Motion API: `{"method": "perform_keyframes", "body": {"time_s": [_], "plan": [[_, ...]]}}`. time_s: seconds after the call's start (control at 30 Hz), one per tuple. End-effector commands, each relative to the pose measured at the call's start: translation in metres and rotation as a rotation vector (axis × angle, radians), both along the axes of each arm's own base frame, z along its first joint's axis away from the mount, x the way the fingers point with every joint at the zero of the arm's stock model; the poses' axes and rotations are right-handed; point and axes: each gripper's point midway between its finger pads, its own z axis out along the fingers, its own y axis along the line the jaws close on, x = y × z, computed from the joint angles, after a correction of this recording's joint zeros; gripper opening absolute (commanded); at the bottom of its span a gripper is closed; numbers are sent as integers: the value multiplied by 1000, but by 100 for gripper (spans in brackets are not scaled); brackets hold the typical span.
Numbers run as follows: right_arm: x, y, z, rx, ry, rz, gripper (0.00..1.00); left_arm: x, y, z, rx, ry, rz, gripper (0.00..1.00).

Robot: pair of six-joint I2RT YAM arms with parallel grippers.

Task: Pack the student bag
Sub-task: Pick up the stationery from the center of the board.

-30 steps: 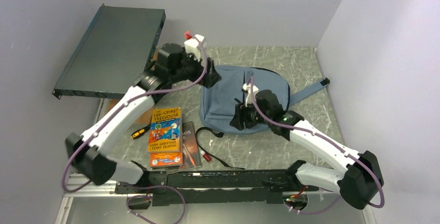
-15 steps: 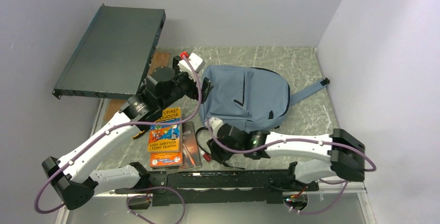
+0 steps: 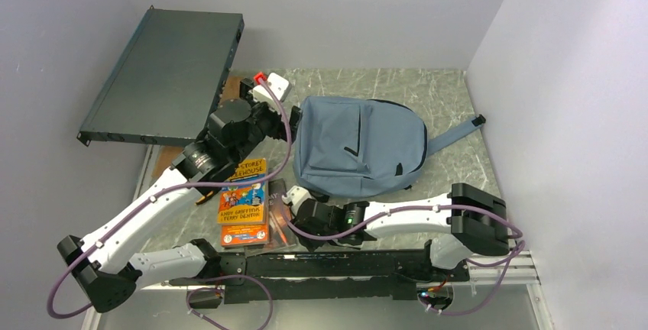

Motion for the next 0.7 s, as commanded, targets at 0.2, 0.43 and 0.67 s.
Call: {"method": "perform_keyframes", "body": {"time_s": [0.2,0.43,0.67], "plan": [[18,16,1,39,-67,-50,49,-8,14,29,-87,-74,34,100],[24,18,-12,3,-93,-55,46,-7,19,29,-81,-89,57,100],[29,19,-14,-12,-120,-54,26,-5,18,26,-73,-83,61,100]]}}
